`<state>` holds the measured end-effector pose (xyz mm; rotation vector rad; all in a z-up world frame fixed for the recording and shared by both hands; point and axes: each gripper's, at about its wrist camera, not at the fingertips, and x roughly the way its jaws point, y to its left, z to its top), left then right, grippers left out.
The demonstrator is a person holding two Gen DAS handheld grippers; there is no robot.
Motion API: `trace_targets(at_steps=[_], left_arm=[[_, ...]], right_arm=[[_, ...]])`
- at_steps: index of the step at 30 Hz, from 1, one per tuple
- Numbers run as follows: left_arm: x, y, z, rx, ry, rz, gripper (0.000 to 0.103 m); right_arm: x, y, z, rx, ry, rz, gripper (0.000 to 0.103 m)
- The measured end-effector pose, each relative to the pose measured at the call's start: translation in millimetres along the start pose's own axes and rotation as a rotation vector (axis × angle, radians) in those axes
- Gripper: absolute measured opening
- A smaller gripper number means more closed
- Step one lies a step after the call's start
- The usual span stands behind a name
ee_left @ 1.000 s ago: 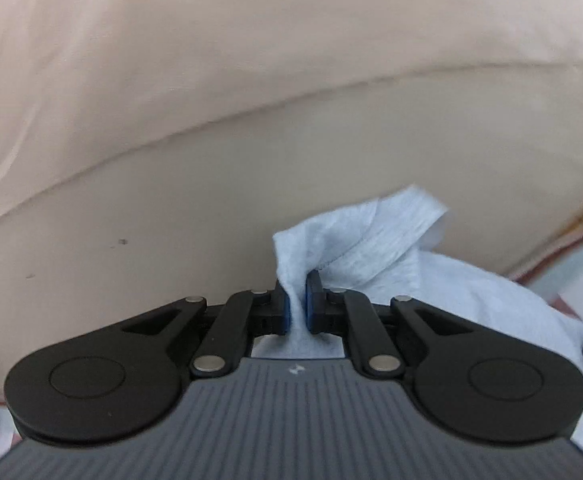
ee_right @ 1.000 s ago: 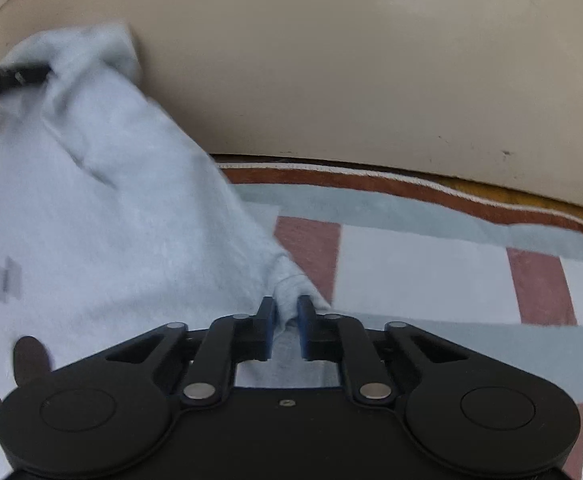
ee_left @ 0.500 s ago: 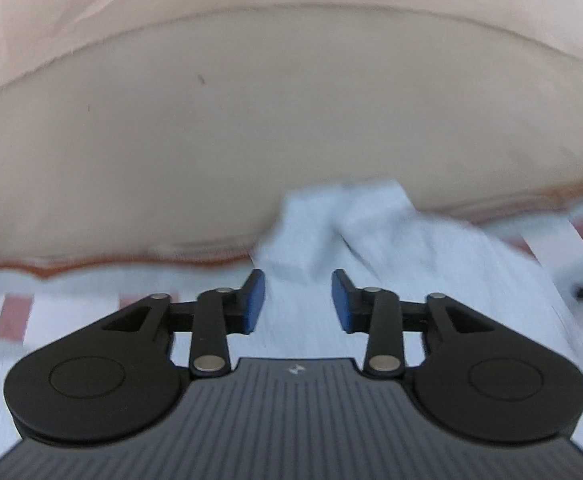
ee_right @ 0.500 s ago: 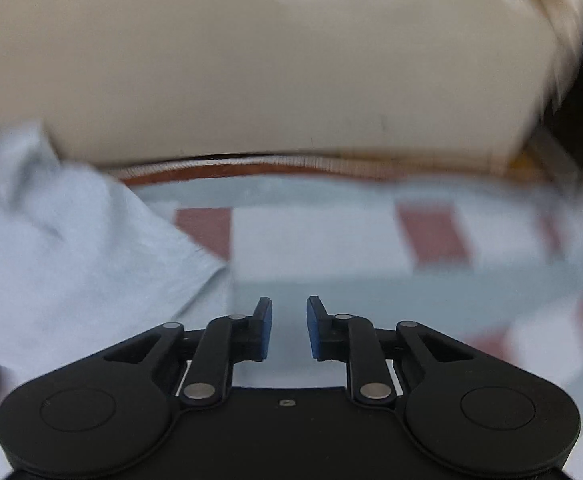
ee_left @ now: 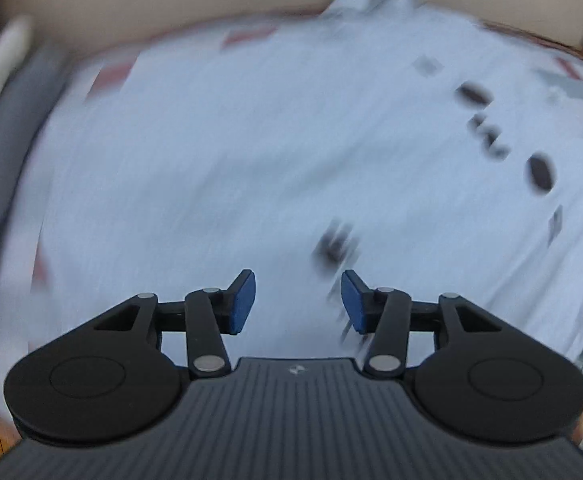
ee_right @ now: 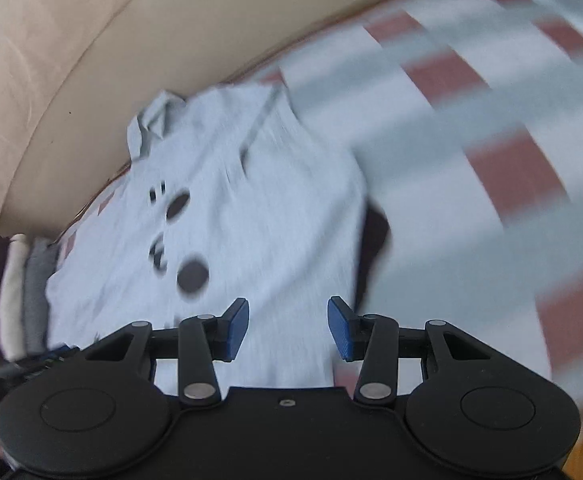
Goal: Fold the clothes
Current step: 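Grasp the sweatshirt hem with the right gripper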
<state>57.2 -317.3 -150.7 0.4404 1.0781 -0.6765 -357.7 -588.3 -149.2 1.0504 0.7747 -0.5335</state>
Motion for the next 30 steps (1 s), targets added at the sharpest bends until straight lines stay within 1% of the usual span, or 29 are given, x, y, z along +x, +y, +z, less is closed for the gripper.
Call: trace_targets(at_steps=[3,5,8,10,12,13,15,16,17,18,19,20,23,26,28,30], left_arm=[[-2,33,-21,-0.138,0.053,0.006,0.047],[-5,47,-23,-0.189,0.051,0.029,0.047],[-16,59,-27,-0.203,0.021,0.139,0.047],[-17,63,-27,-0.206,0.019,0.190,0.050],[-15,69,-31,-0.221,0.021,0.218,0.053],[-14,71,-33,-0.229,0.025,0.230,0.054],[-10,79,-36,-0.257,0.052,0.241,0.054],[-7,83,-36,-0.280,0.063,0.235,0.054],[-6,87,-36,-0.302,0.068,0.226,0.054],[-9,92,-36,-0.321,0.061,0.212,0.054],[-12,95,-37,-0.339,0.053,0.199,0.054],[-14,96,-38,-0.351,0.043,0.191,0.054],[-19,104,-41,-0.374,0.018,0.182,0.054],[-28,118,-49,-0.432,0.022,0.106,0.054],[-29,129,-55,-0.477,0.042,0.043,0.054],[-35,138,-60,-0.491,0.070,0.011,0.054]], right_arm=[[-20,-3,-30,0.006,0.042,0.021,0.049],[-34,-3,-47,-0.009,0.070,0.035,0.050],[-44,-4,-67,-0.042,0.116,0.007,0.054],[-44,-8,-77,-0.034,0.130,-0.007,0.055],[-39,-17,-84,0.009,0.131,-0.009,0.056],[-34,-21,-88,0.052,0.128,-0.001,0.057],[-25,-27,-93,0.127,0.102,0.046,0.057],[-21,-29,-95,0.164,0.089,0.070,0.059],[-16,-32,-98,0.201,0.075,0.094,0.053],[-15,-29,-97,0.192,0.065,0.107,0.045],[-19,-21,-94,0.158,0.037,0.119,0.018],[-24,-13,-90,0.121,0.007,0.132,0.008],[-37,12,-78,0.011,-0.084,0.171,0.008],[-61,34,-61,-0.084,-0.197,0.165,0.008],[-72,42,-51,-0.115,-0.246,0.141,0.008],[-75,47,-43,-0.135,-0.273,0.118,0.008]])
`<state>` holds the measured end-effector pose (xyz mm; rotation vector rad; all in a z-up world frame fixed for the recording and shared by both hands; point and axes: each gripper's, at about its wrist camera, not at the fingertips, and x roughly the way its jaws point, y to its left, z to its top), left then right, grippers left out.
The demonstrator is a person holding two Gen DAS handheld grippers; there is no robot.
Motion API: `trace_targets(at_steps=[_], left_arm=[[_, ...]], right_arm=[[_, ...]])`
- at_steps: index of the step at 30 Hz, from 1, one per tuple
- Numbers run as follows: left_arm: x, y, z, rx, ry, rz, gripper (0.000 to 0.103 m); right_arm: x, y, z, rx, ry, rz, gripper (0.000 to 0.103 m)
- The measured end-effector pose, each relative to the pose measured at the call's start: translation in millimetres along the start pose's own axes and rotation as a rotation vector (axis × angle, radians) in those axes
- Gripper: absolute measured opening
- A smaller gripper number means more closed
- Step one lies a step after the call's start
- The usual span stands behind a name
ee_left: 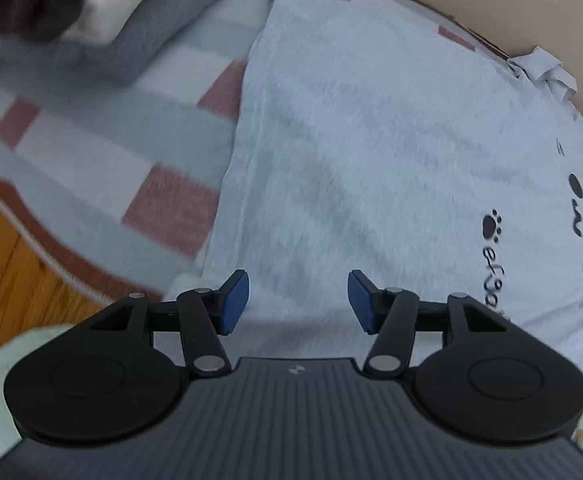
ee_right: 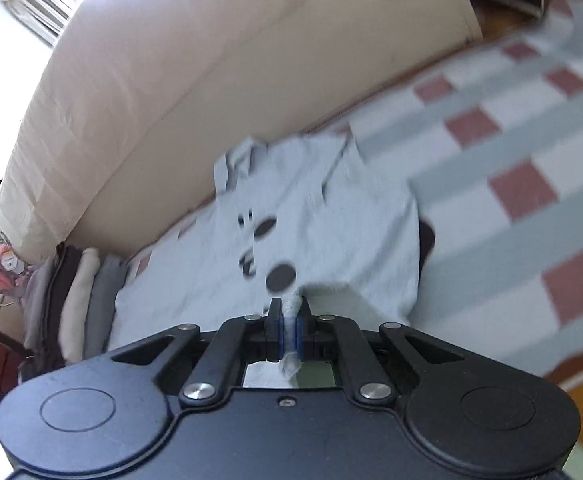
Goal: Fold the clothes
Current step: 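Grasp the sweatshirt hem with the right gripper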
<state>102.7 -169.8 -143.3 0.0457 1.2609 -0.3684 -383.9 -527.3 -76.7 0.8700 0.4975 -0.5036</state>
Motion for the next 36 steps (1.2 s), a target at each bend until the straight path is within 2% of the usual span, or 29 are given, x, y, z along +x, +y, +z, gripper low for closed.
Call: trace_targets(at_steps=[3,9,11,19,25,26,27,28,29,30,31,33,36], left_arm=[[-9,6,-2,0.045,0.025,-0.006,0.054],[-27,-2,-16,0.230,0.049,0.004,0.059],[-32,-1,-20,0.254,0.044,0.024,0.060],[-21,35,-18,0.167,0.094,0.058,0.064],[6,48,-11,0.058,0.209,-0.104,0.064],[11,46,-9,0.059,0.218,-0.113,0.064],[14,42,-8,0.079,0.212,-0.110,0.059],[14,36,-7,0.127,0.185,-0.115,0.039],[11,28,-7,0.187,0.143,-0.134,0.026],[7,20,-6,0.247,0.102,-0.154,0.008],[3,13,-5,0.298,0.058,-0.168,0.005],[-7,2,-1,0.351,-0.036,-0.177,0.004],[-13,-5,13,0.323,-0.134,-0.182,0.003]], right_arm=[[9,-1,9,-0.056,-0.006,-0.092,0.008],[44,5,25,-0.104,-0.019,-0.193,0.008],[53,9,31,-0.116,-0.030,-0.217,0.008],[77,19,38,-0.195,-0.002,-0.347,0.007],[91,13,34,-0.183,0.027,-0.381,0.007],[92,11,34,-0.176,0.031,-0.383,0.007],[93,10,34,-0.172,0.032,-0.382,0.007],[93,10,33,-0.170,0.031,-0.379,0.007],[93,9,33,-0.171,0.029,-0.375,0.007],[93,8,33,-0.172,0.025,-0.371,0.007],[92,8,33,-0.174,0.022,-0.366,0.007],[92,8,32,-0.181,0.016,-0.361,0.007],[94,8,30,-0.185,0.016,-0.368,0.007]])
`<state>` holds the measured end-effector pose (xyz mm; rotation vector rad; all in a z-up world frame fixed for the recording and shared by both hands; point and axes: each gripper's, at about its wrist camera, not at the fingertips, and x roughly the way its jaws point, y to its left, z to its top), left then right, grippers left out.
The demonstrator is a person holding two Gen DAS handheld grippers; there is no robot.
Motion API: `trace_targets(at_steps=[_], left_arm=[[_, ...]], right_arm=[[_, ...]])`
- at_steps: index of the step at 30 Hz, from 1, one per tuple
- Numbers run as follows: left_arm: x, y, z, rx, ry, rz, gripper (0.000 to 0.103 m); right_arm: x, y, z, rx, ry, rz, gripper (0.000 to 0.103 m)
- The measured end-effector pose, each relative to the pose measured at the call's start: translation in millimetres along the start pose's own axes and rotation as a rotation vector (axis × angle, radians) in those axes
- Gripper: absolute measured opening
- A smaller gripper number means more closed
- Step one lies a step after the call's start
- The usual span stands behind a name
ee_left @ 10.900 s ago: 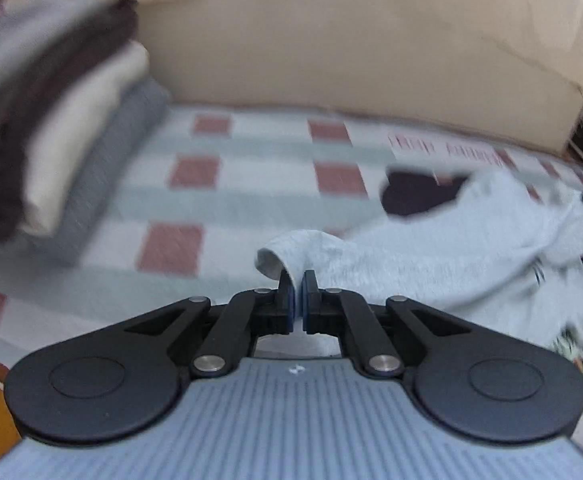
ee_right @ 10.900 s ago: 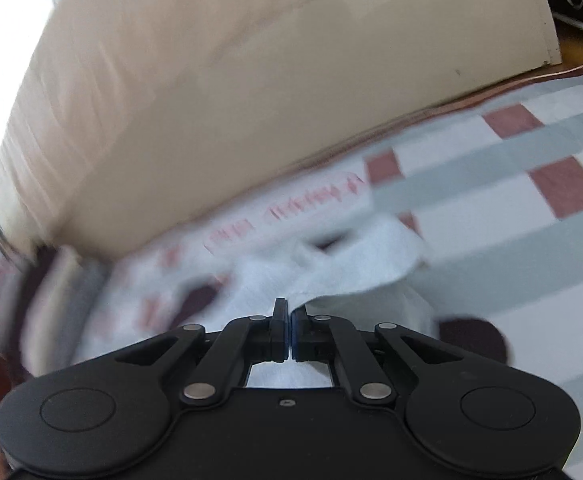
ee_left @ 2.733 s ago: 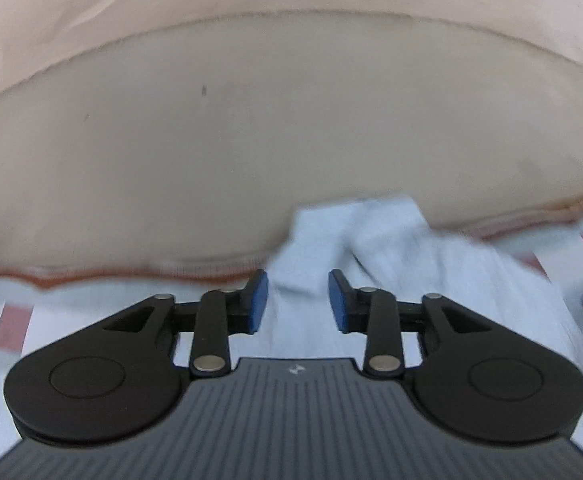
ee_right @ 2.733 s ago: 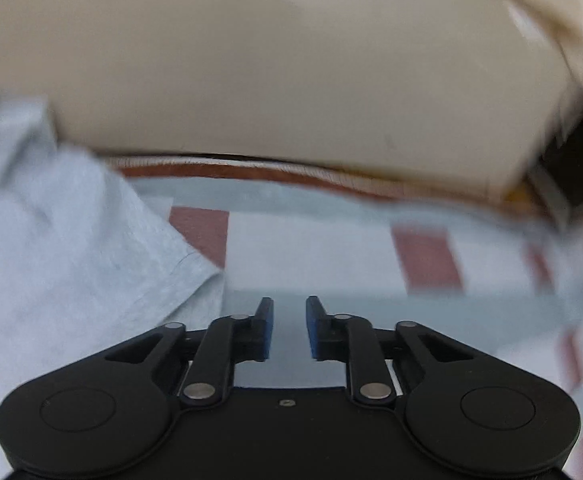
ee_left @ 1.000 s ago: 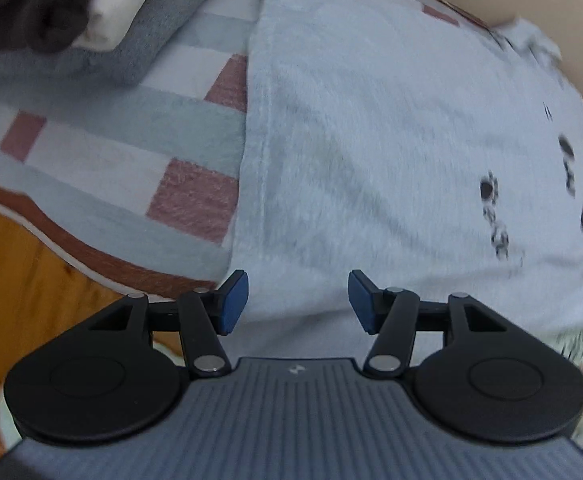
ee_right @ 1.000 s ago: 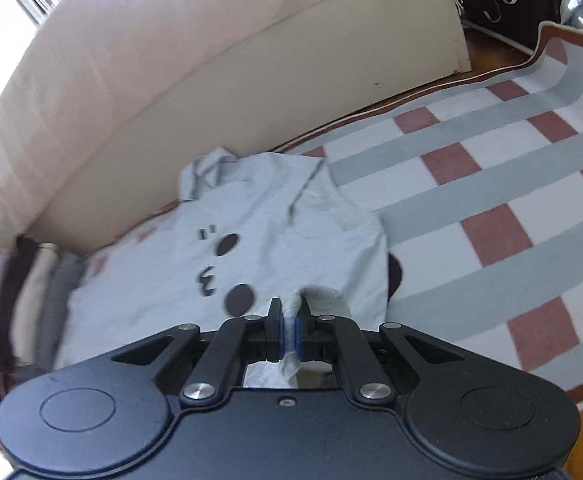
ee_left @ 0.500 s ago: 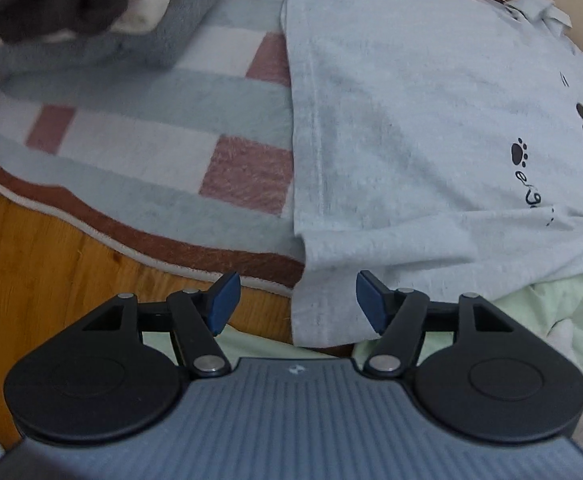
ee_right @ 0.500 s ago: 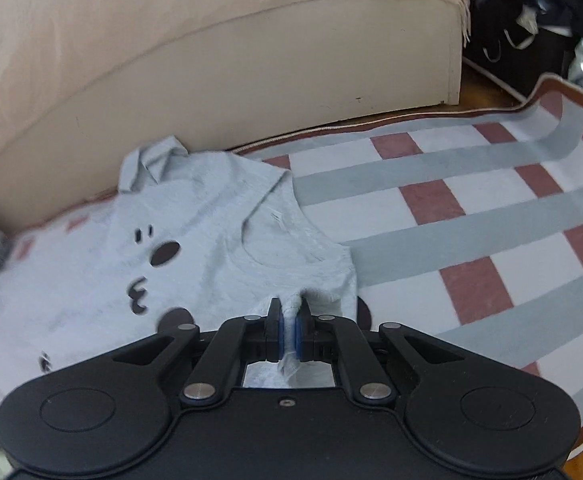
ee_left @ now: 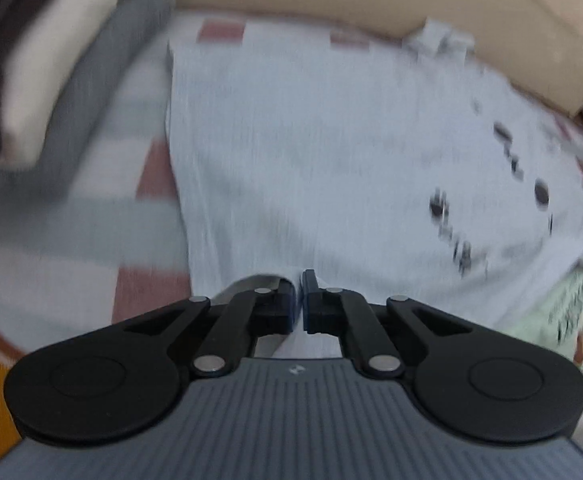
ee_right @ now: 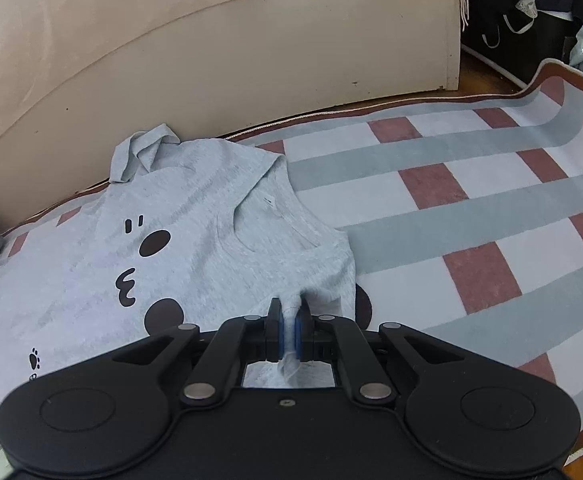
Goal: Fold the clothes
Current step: 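Grasp the sweatshirt hem with the right gripper, then grasp the hem with the left gripper while the right gripper holds its hem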
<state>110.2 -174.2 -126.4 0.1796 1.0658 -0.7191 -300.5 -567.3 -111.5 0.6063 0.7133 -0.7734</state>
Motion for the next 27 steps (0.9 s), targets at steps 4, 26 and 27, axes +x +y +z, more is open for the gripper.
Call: trace_targets(at_steps=[4,26,27], left_arm=[[6,13,13,-0.147,-0.056,0.033,0.003],[20,67,-4,-0.433,-0.011,-0.073,0.038],[18,64,-5,-0.403,0.018,-0.086,0.062]], right_arm=[[4,0,-1,0.008,0.017,-0.019,0.007],[25,-8,-18,0.027,0.132,-0.109,0.008],[25,-9,-18,0.028,0.133,-0.111,0.008]])
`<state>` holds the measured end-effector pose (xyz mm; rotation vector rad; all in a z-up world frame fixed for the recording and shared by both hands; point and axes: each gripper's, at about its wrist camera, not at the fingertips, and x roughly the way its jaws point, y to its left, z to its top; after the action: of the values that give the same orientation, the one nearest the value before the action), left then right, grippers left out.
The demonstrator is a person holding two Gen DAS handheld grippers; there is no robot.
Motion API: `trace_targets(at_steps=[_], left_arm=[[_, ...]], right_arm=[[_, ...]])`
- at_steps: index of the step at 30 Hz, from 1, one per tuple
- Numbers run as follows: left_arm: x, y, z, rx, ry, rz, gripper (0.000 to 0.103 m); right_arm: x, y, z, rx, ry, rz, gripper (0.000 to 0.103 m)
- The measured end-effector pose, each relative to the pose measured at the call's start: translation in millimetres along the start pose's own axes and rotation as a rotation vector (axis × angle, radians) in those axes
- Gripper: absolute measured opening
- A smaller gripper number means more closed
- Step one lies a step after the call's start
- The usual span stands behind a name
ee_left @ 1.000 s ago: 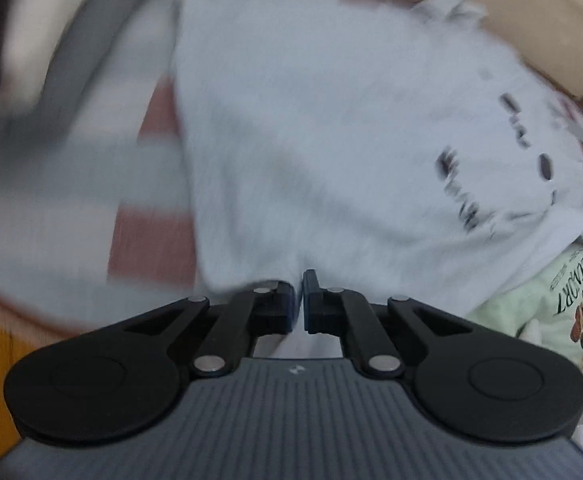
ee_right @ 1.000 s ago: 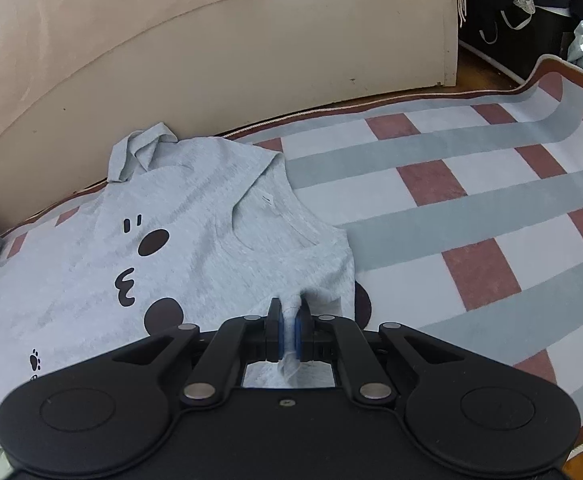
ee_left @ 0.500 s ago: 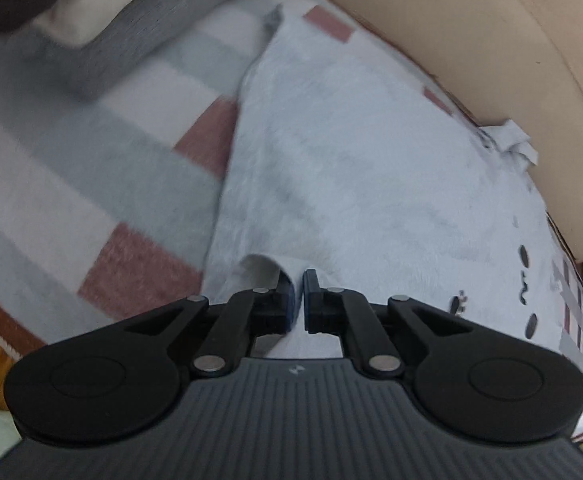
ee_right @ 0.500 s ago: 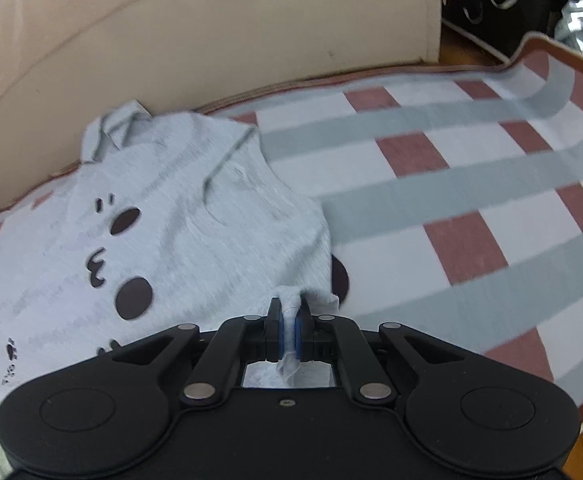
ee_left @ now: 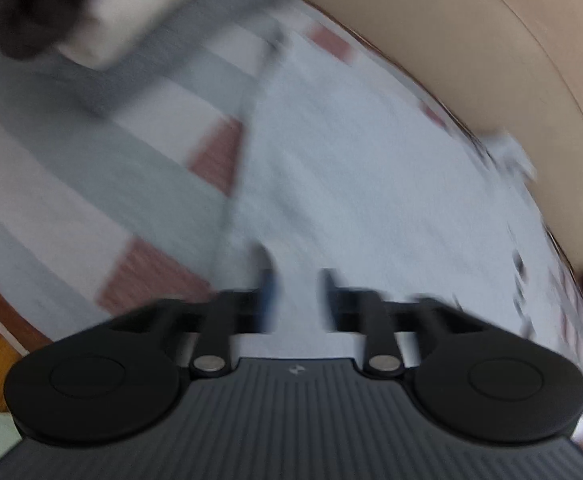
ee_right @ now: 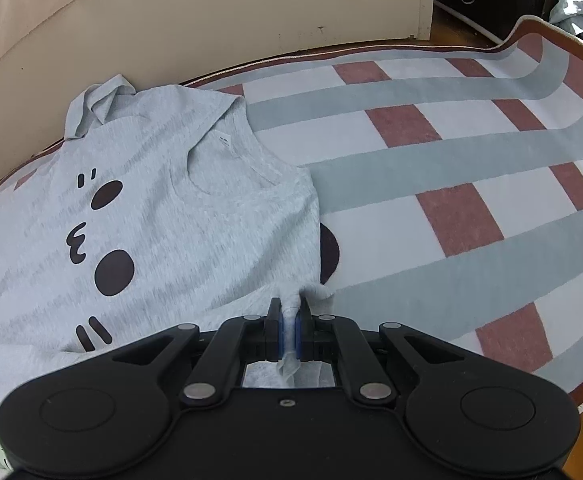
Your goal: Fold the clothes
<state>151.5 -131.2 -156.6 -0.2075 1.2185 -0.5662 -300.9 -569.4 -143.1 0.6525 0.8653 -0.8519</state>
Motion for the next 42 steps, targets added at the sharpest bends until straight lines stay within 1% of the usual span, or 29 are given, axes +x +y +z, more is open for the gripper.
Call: trace_targets(at_steps=[1,4,5,7,8,9,10,12,13,14,16,17,19,21,23,25,27,29,30,31,33,34,37,38,40,42], left_arm=[[-3,-1,-2,0.031,0.009,0.011,0.064],[-9,-9,-6,0.186,0.006,0.081,0.065],[-10,-9,-7,0.218,0.018,0.107,0.066],[-11,-7,-7,0.236,0.052,0.127,0.067],[-11,-4,-8,0.231,0.078,0.123,0.068],[-9,3,-8,0.195,0.121,0.090,0.072],[-7,10,-9,0.152,0.164,0.054,0.073],[1,26,-10,0.037,0.251,-0.035,0.072],[3,32,-10,0.000,0.272,-0.065,0.068],[1,32,-10,0.008,0.250,-0.063,0.063],[-3,31,-10,0.035,0.201,-0.056,0.012],[-6,25,-10,0.078,0.168,-0.047,0.006],[-13,14,-13,0.149,0.107,-0.031,0.004],[-20,3,-16,0.206,0.039,-0.008,0.004],[-33,-3,-18,0.226,-0.062,0.007,0.004],[-50,-9,-21,0.243,-0.161,0.005,0.003],[-71,-15,-27,0.263,-0.244,0.002,0.003],[-92,-21,-33,0.283,-0.322,0.000,0.003],[-102,-25,-37,0.291,-0.359,0.005,0.003],[-107,-30,-42,0.300,-0.386,0.035,0.003],[-111,-40,-55,0.340,-0.420,0.150,0.003],[-111,-44,-60,0.355,-0.431,0.193,0.003],[-103,-47,-62,0.362,-0.412,0.223,0.003],[-104,-48,-60,0.352,-0.420,0.213,0.003],[-110,-50,-56,0.335,-0.449,0.185,0.003],[-119,-56,-53,0.338,-0.482,0.175,0.003]], right_arm=[[0,0,0,0.001,0.002,-0.001,0.008],[1,2,0,0.001,0.003,-0.007,0.008],[1,2,-1,-0.001,0.004,-0.009,0.008],[2,4,-1,-0.003,0.007,-0.014,0.008],[2,4,-2,-0.004,0.009,-0.015,0.008],[2,4,-2,-0.004,0.010,-0.016,0.008],[3,5,-2,-0.005,0.012,-0.018,0.008],[3,5,-2,-0.004,0.014,-0.021,0.008],[3,5,-2,-0.003,0.015,-0.022,0.008],[3,5,-3,-0.003,0.017,-0.023,0.008],[3,6,-3,-0.005,0.019,-0.026,0.008],[3,6,-3,-0.006,0.020,-0.027,0.008],[2,5,-3,-0.005,0.020,-0.025,0.008],[2,4,-4,-0.004,0.020,-0.022,0.008],[1,3,-4,-0.002,0.020,-0.018,0.008],[-1,2,-5,0.001,0.019,-0.008,0.008],[-5,0,-6,0.004,0.001,0.025,0.008],[-15,-8,-2,0.048,-0.043,0.133,0.008],[-21,-13,2,0.070,-0.059,0.203,0.008],[-26,-18,6,0.092,-0.075,0.275,0.008],[-31,-26,13,0.110,-0.065,0.362,0.008],[-29,-27,13,0.107,-0.048,0.365,0.008],[-19,-29,7,0.114,0.003,0.341,0.008],[-17,-27,4,0.129,0.011,0.348,0.008],[-22,-24,8,0.158,-0.008,0.374,0.008],[-49,-24,23,0.191,-0.095,0.437,0.008]])
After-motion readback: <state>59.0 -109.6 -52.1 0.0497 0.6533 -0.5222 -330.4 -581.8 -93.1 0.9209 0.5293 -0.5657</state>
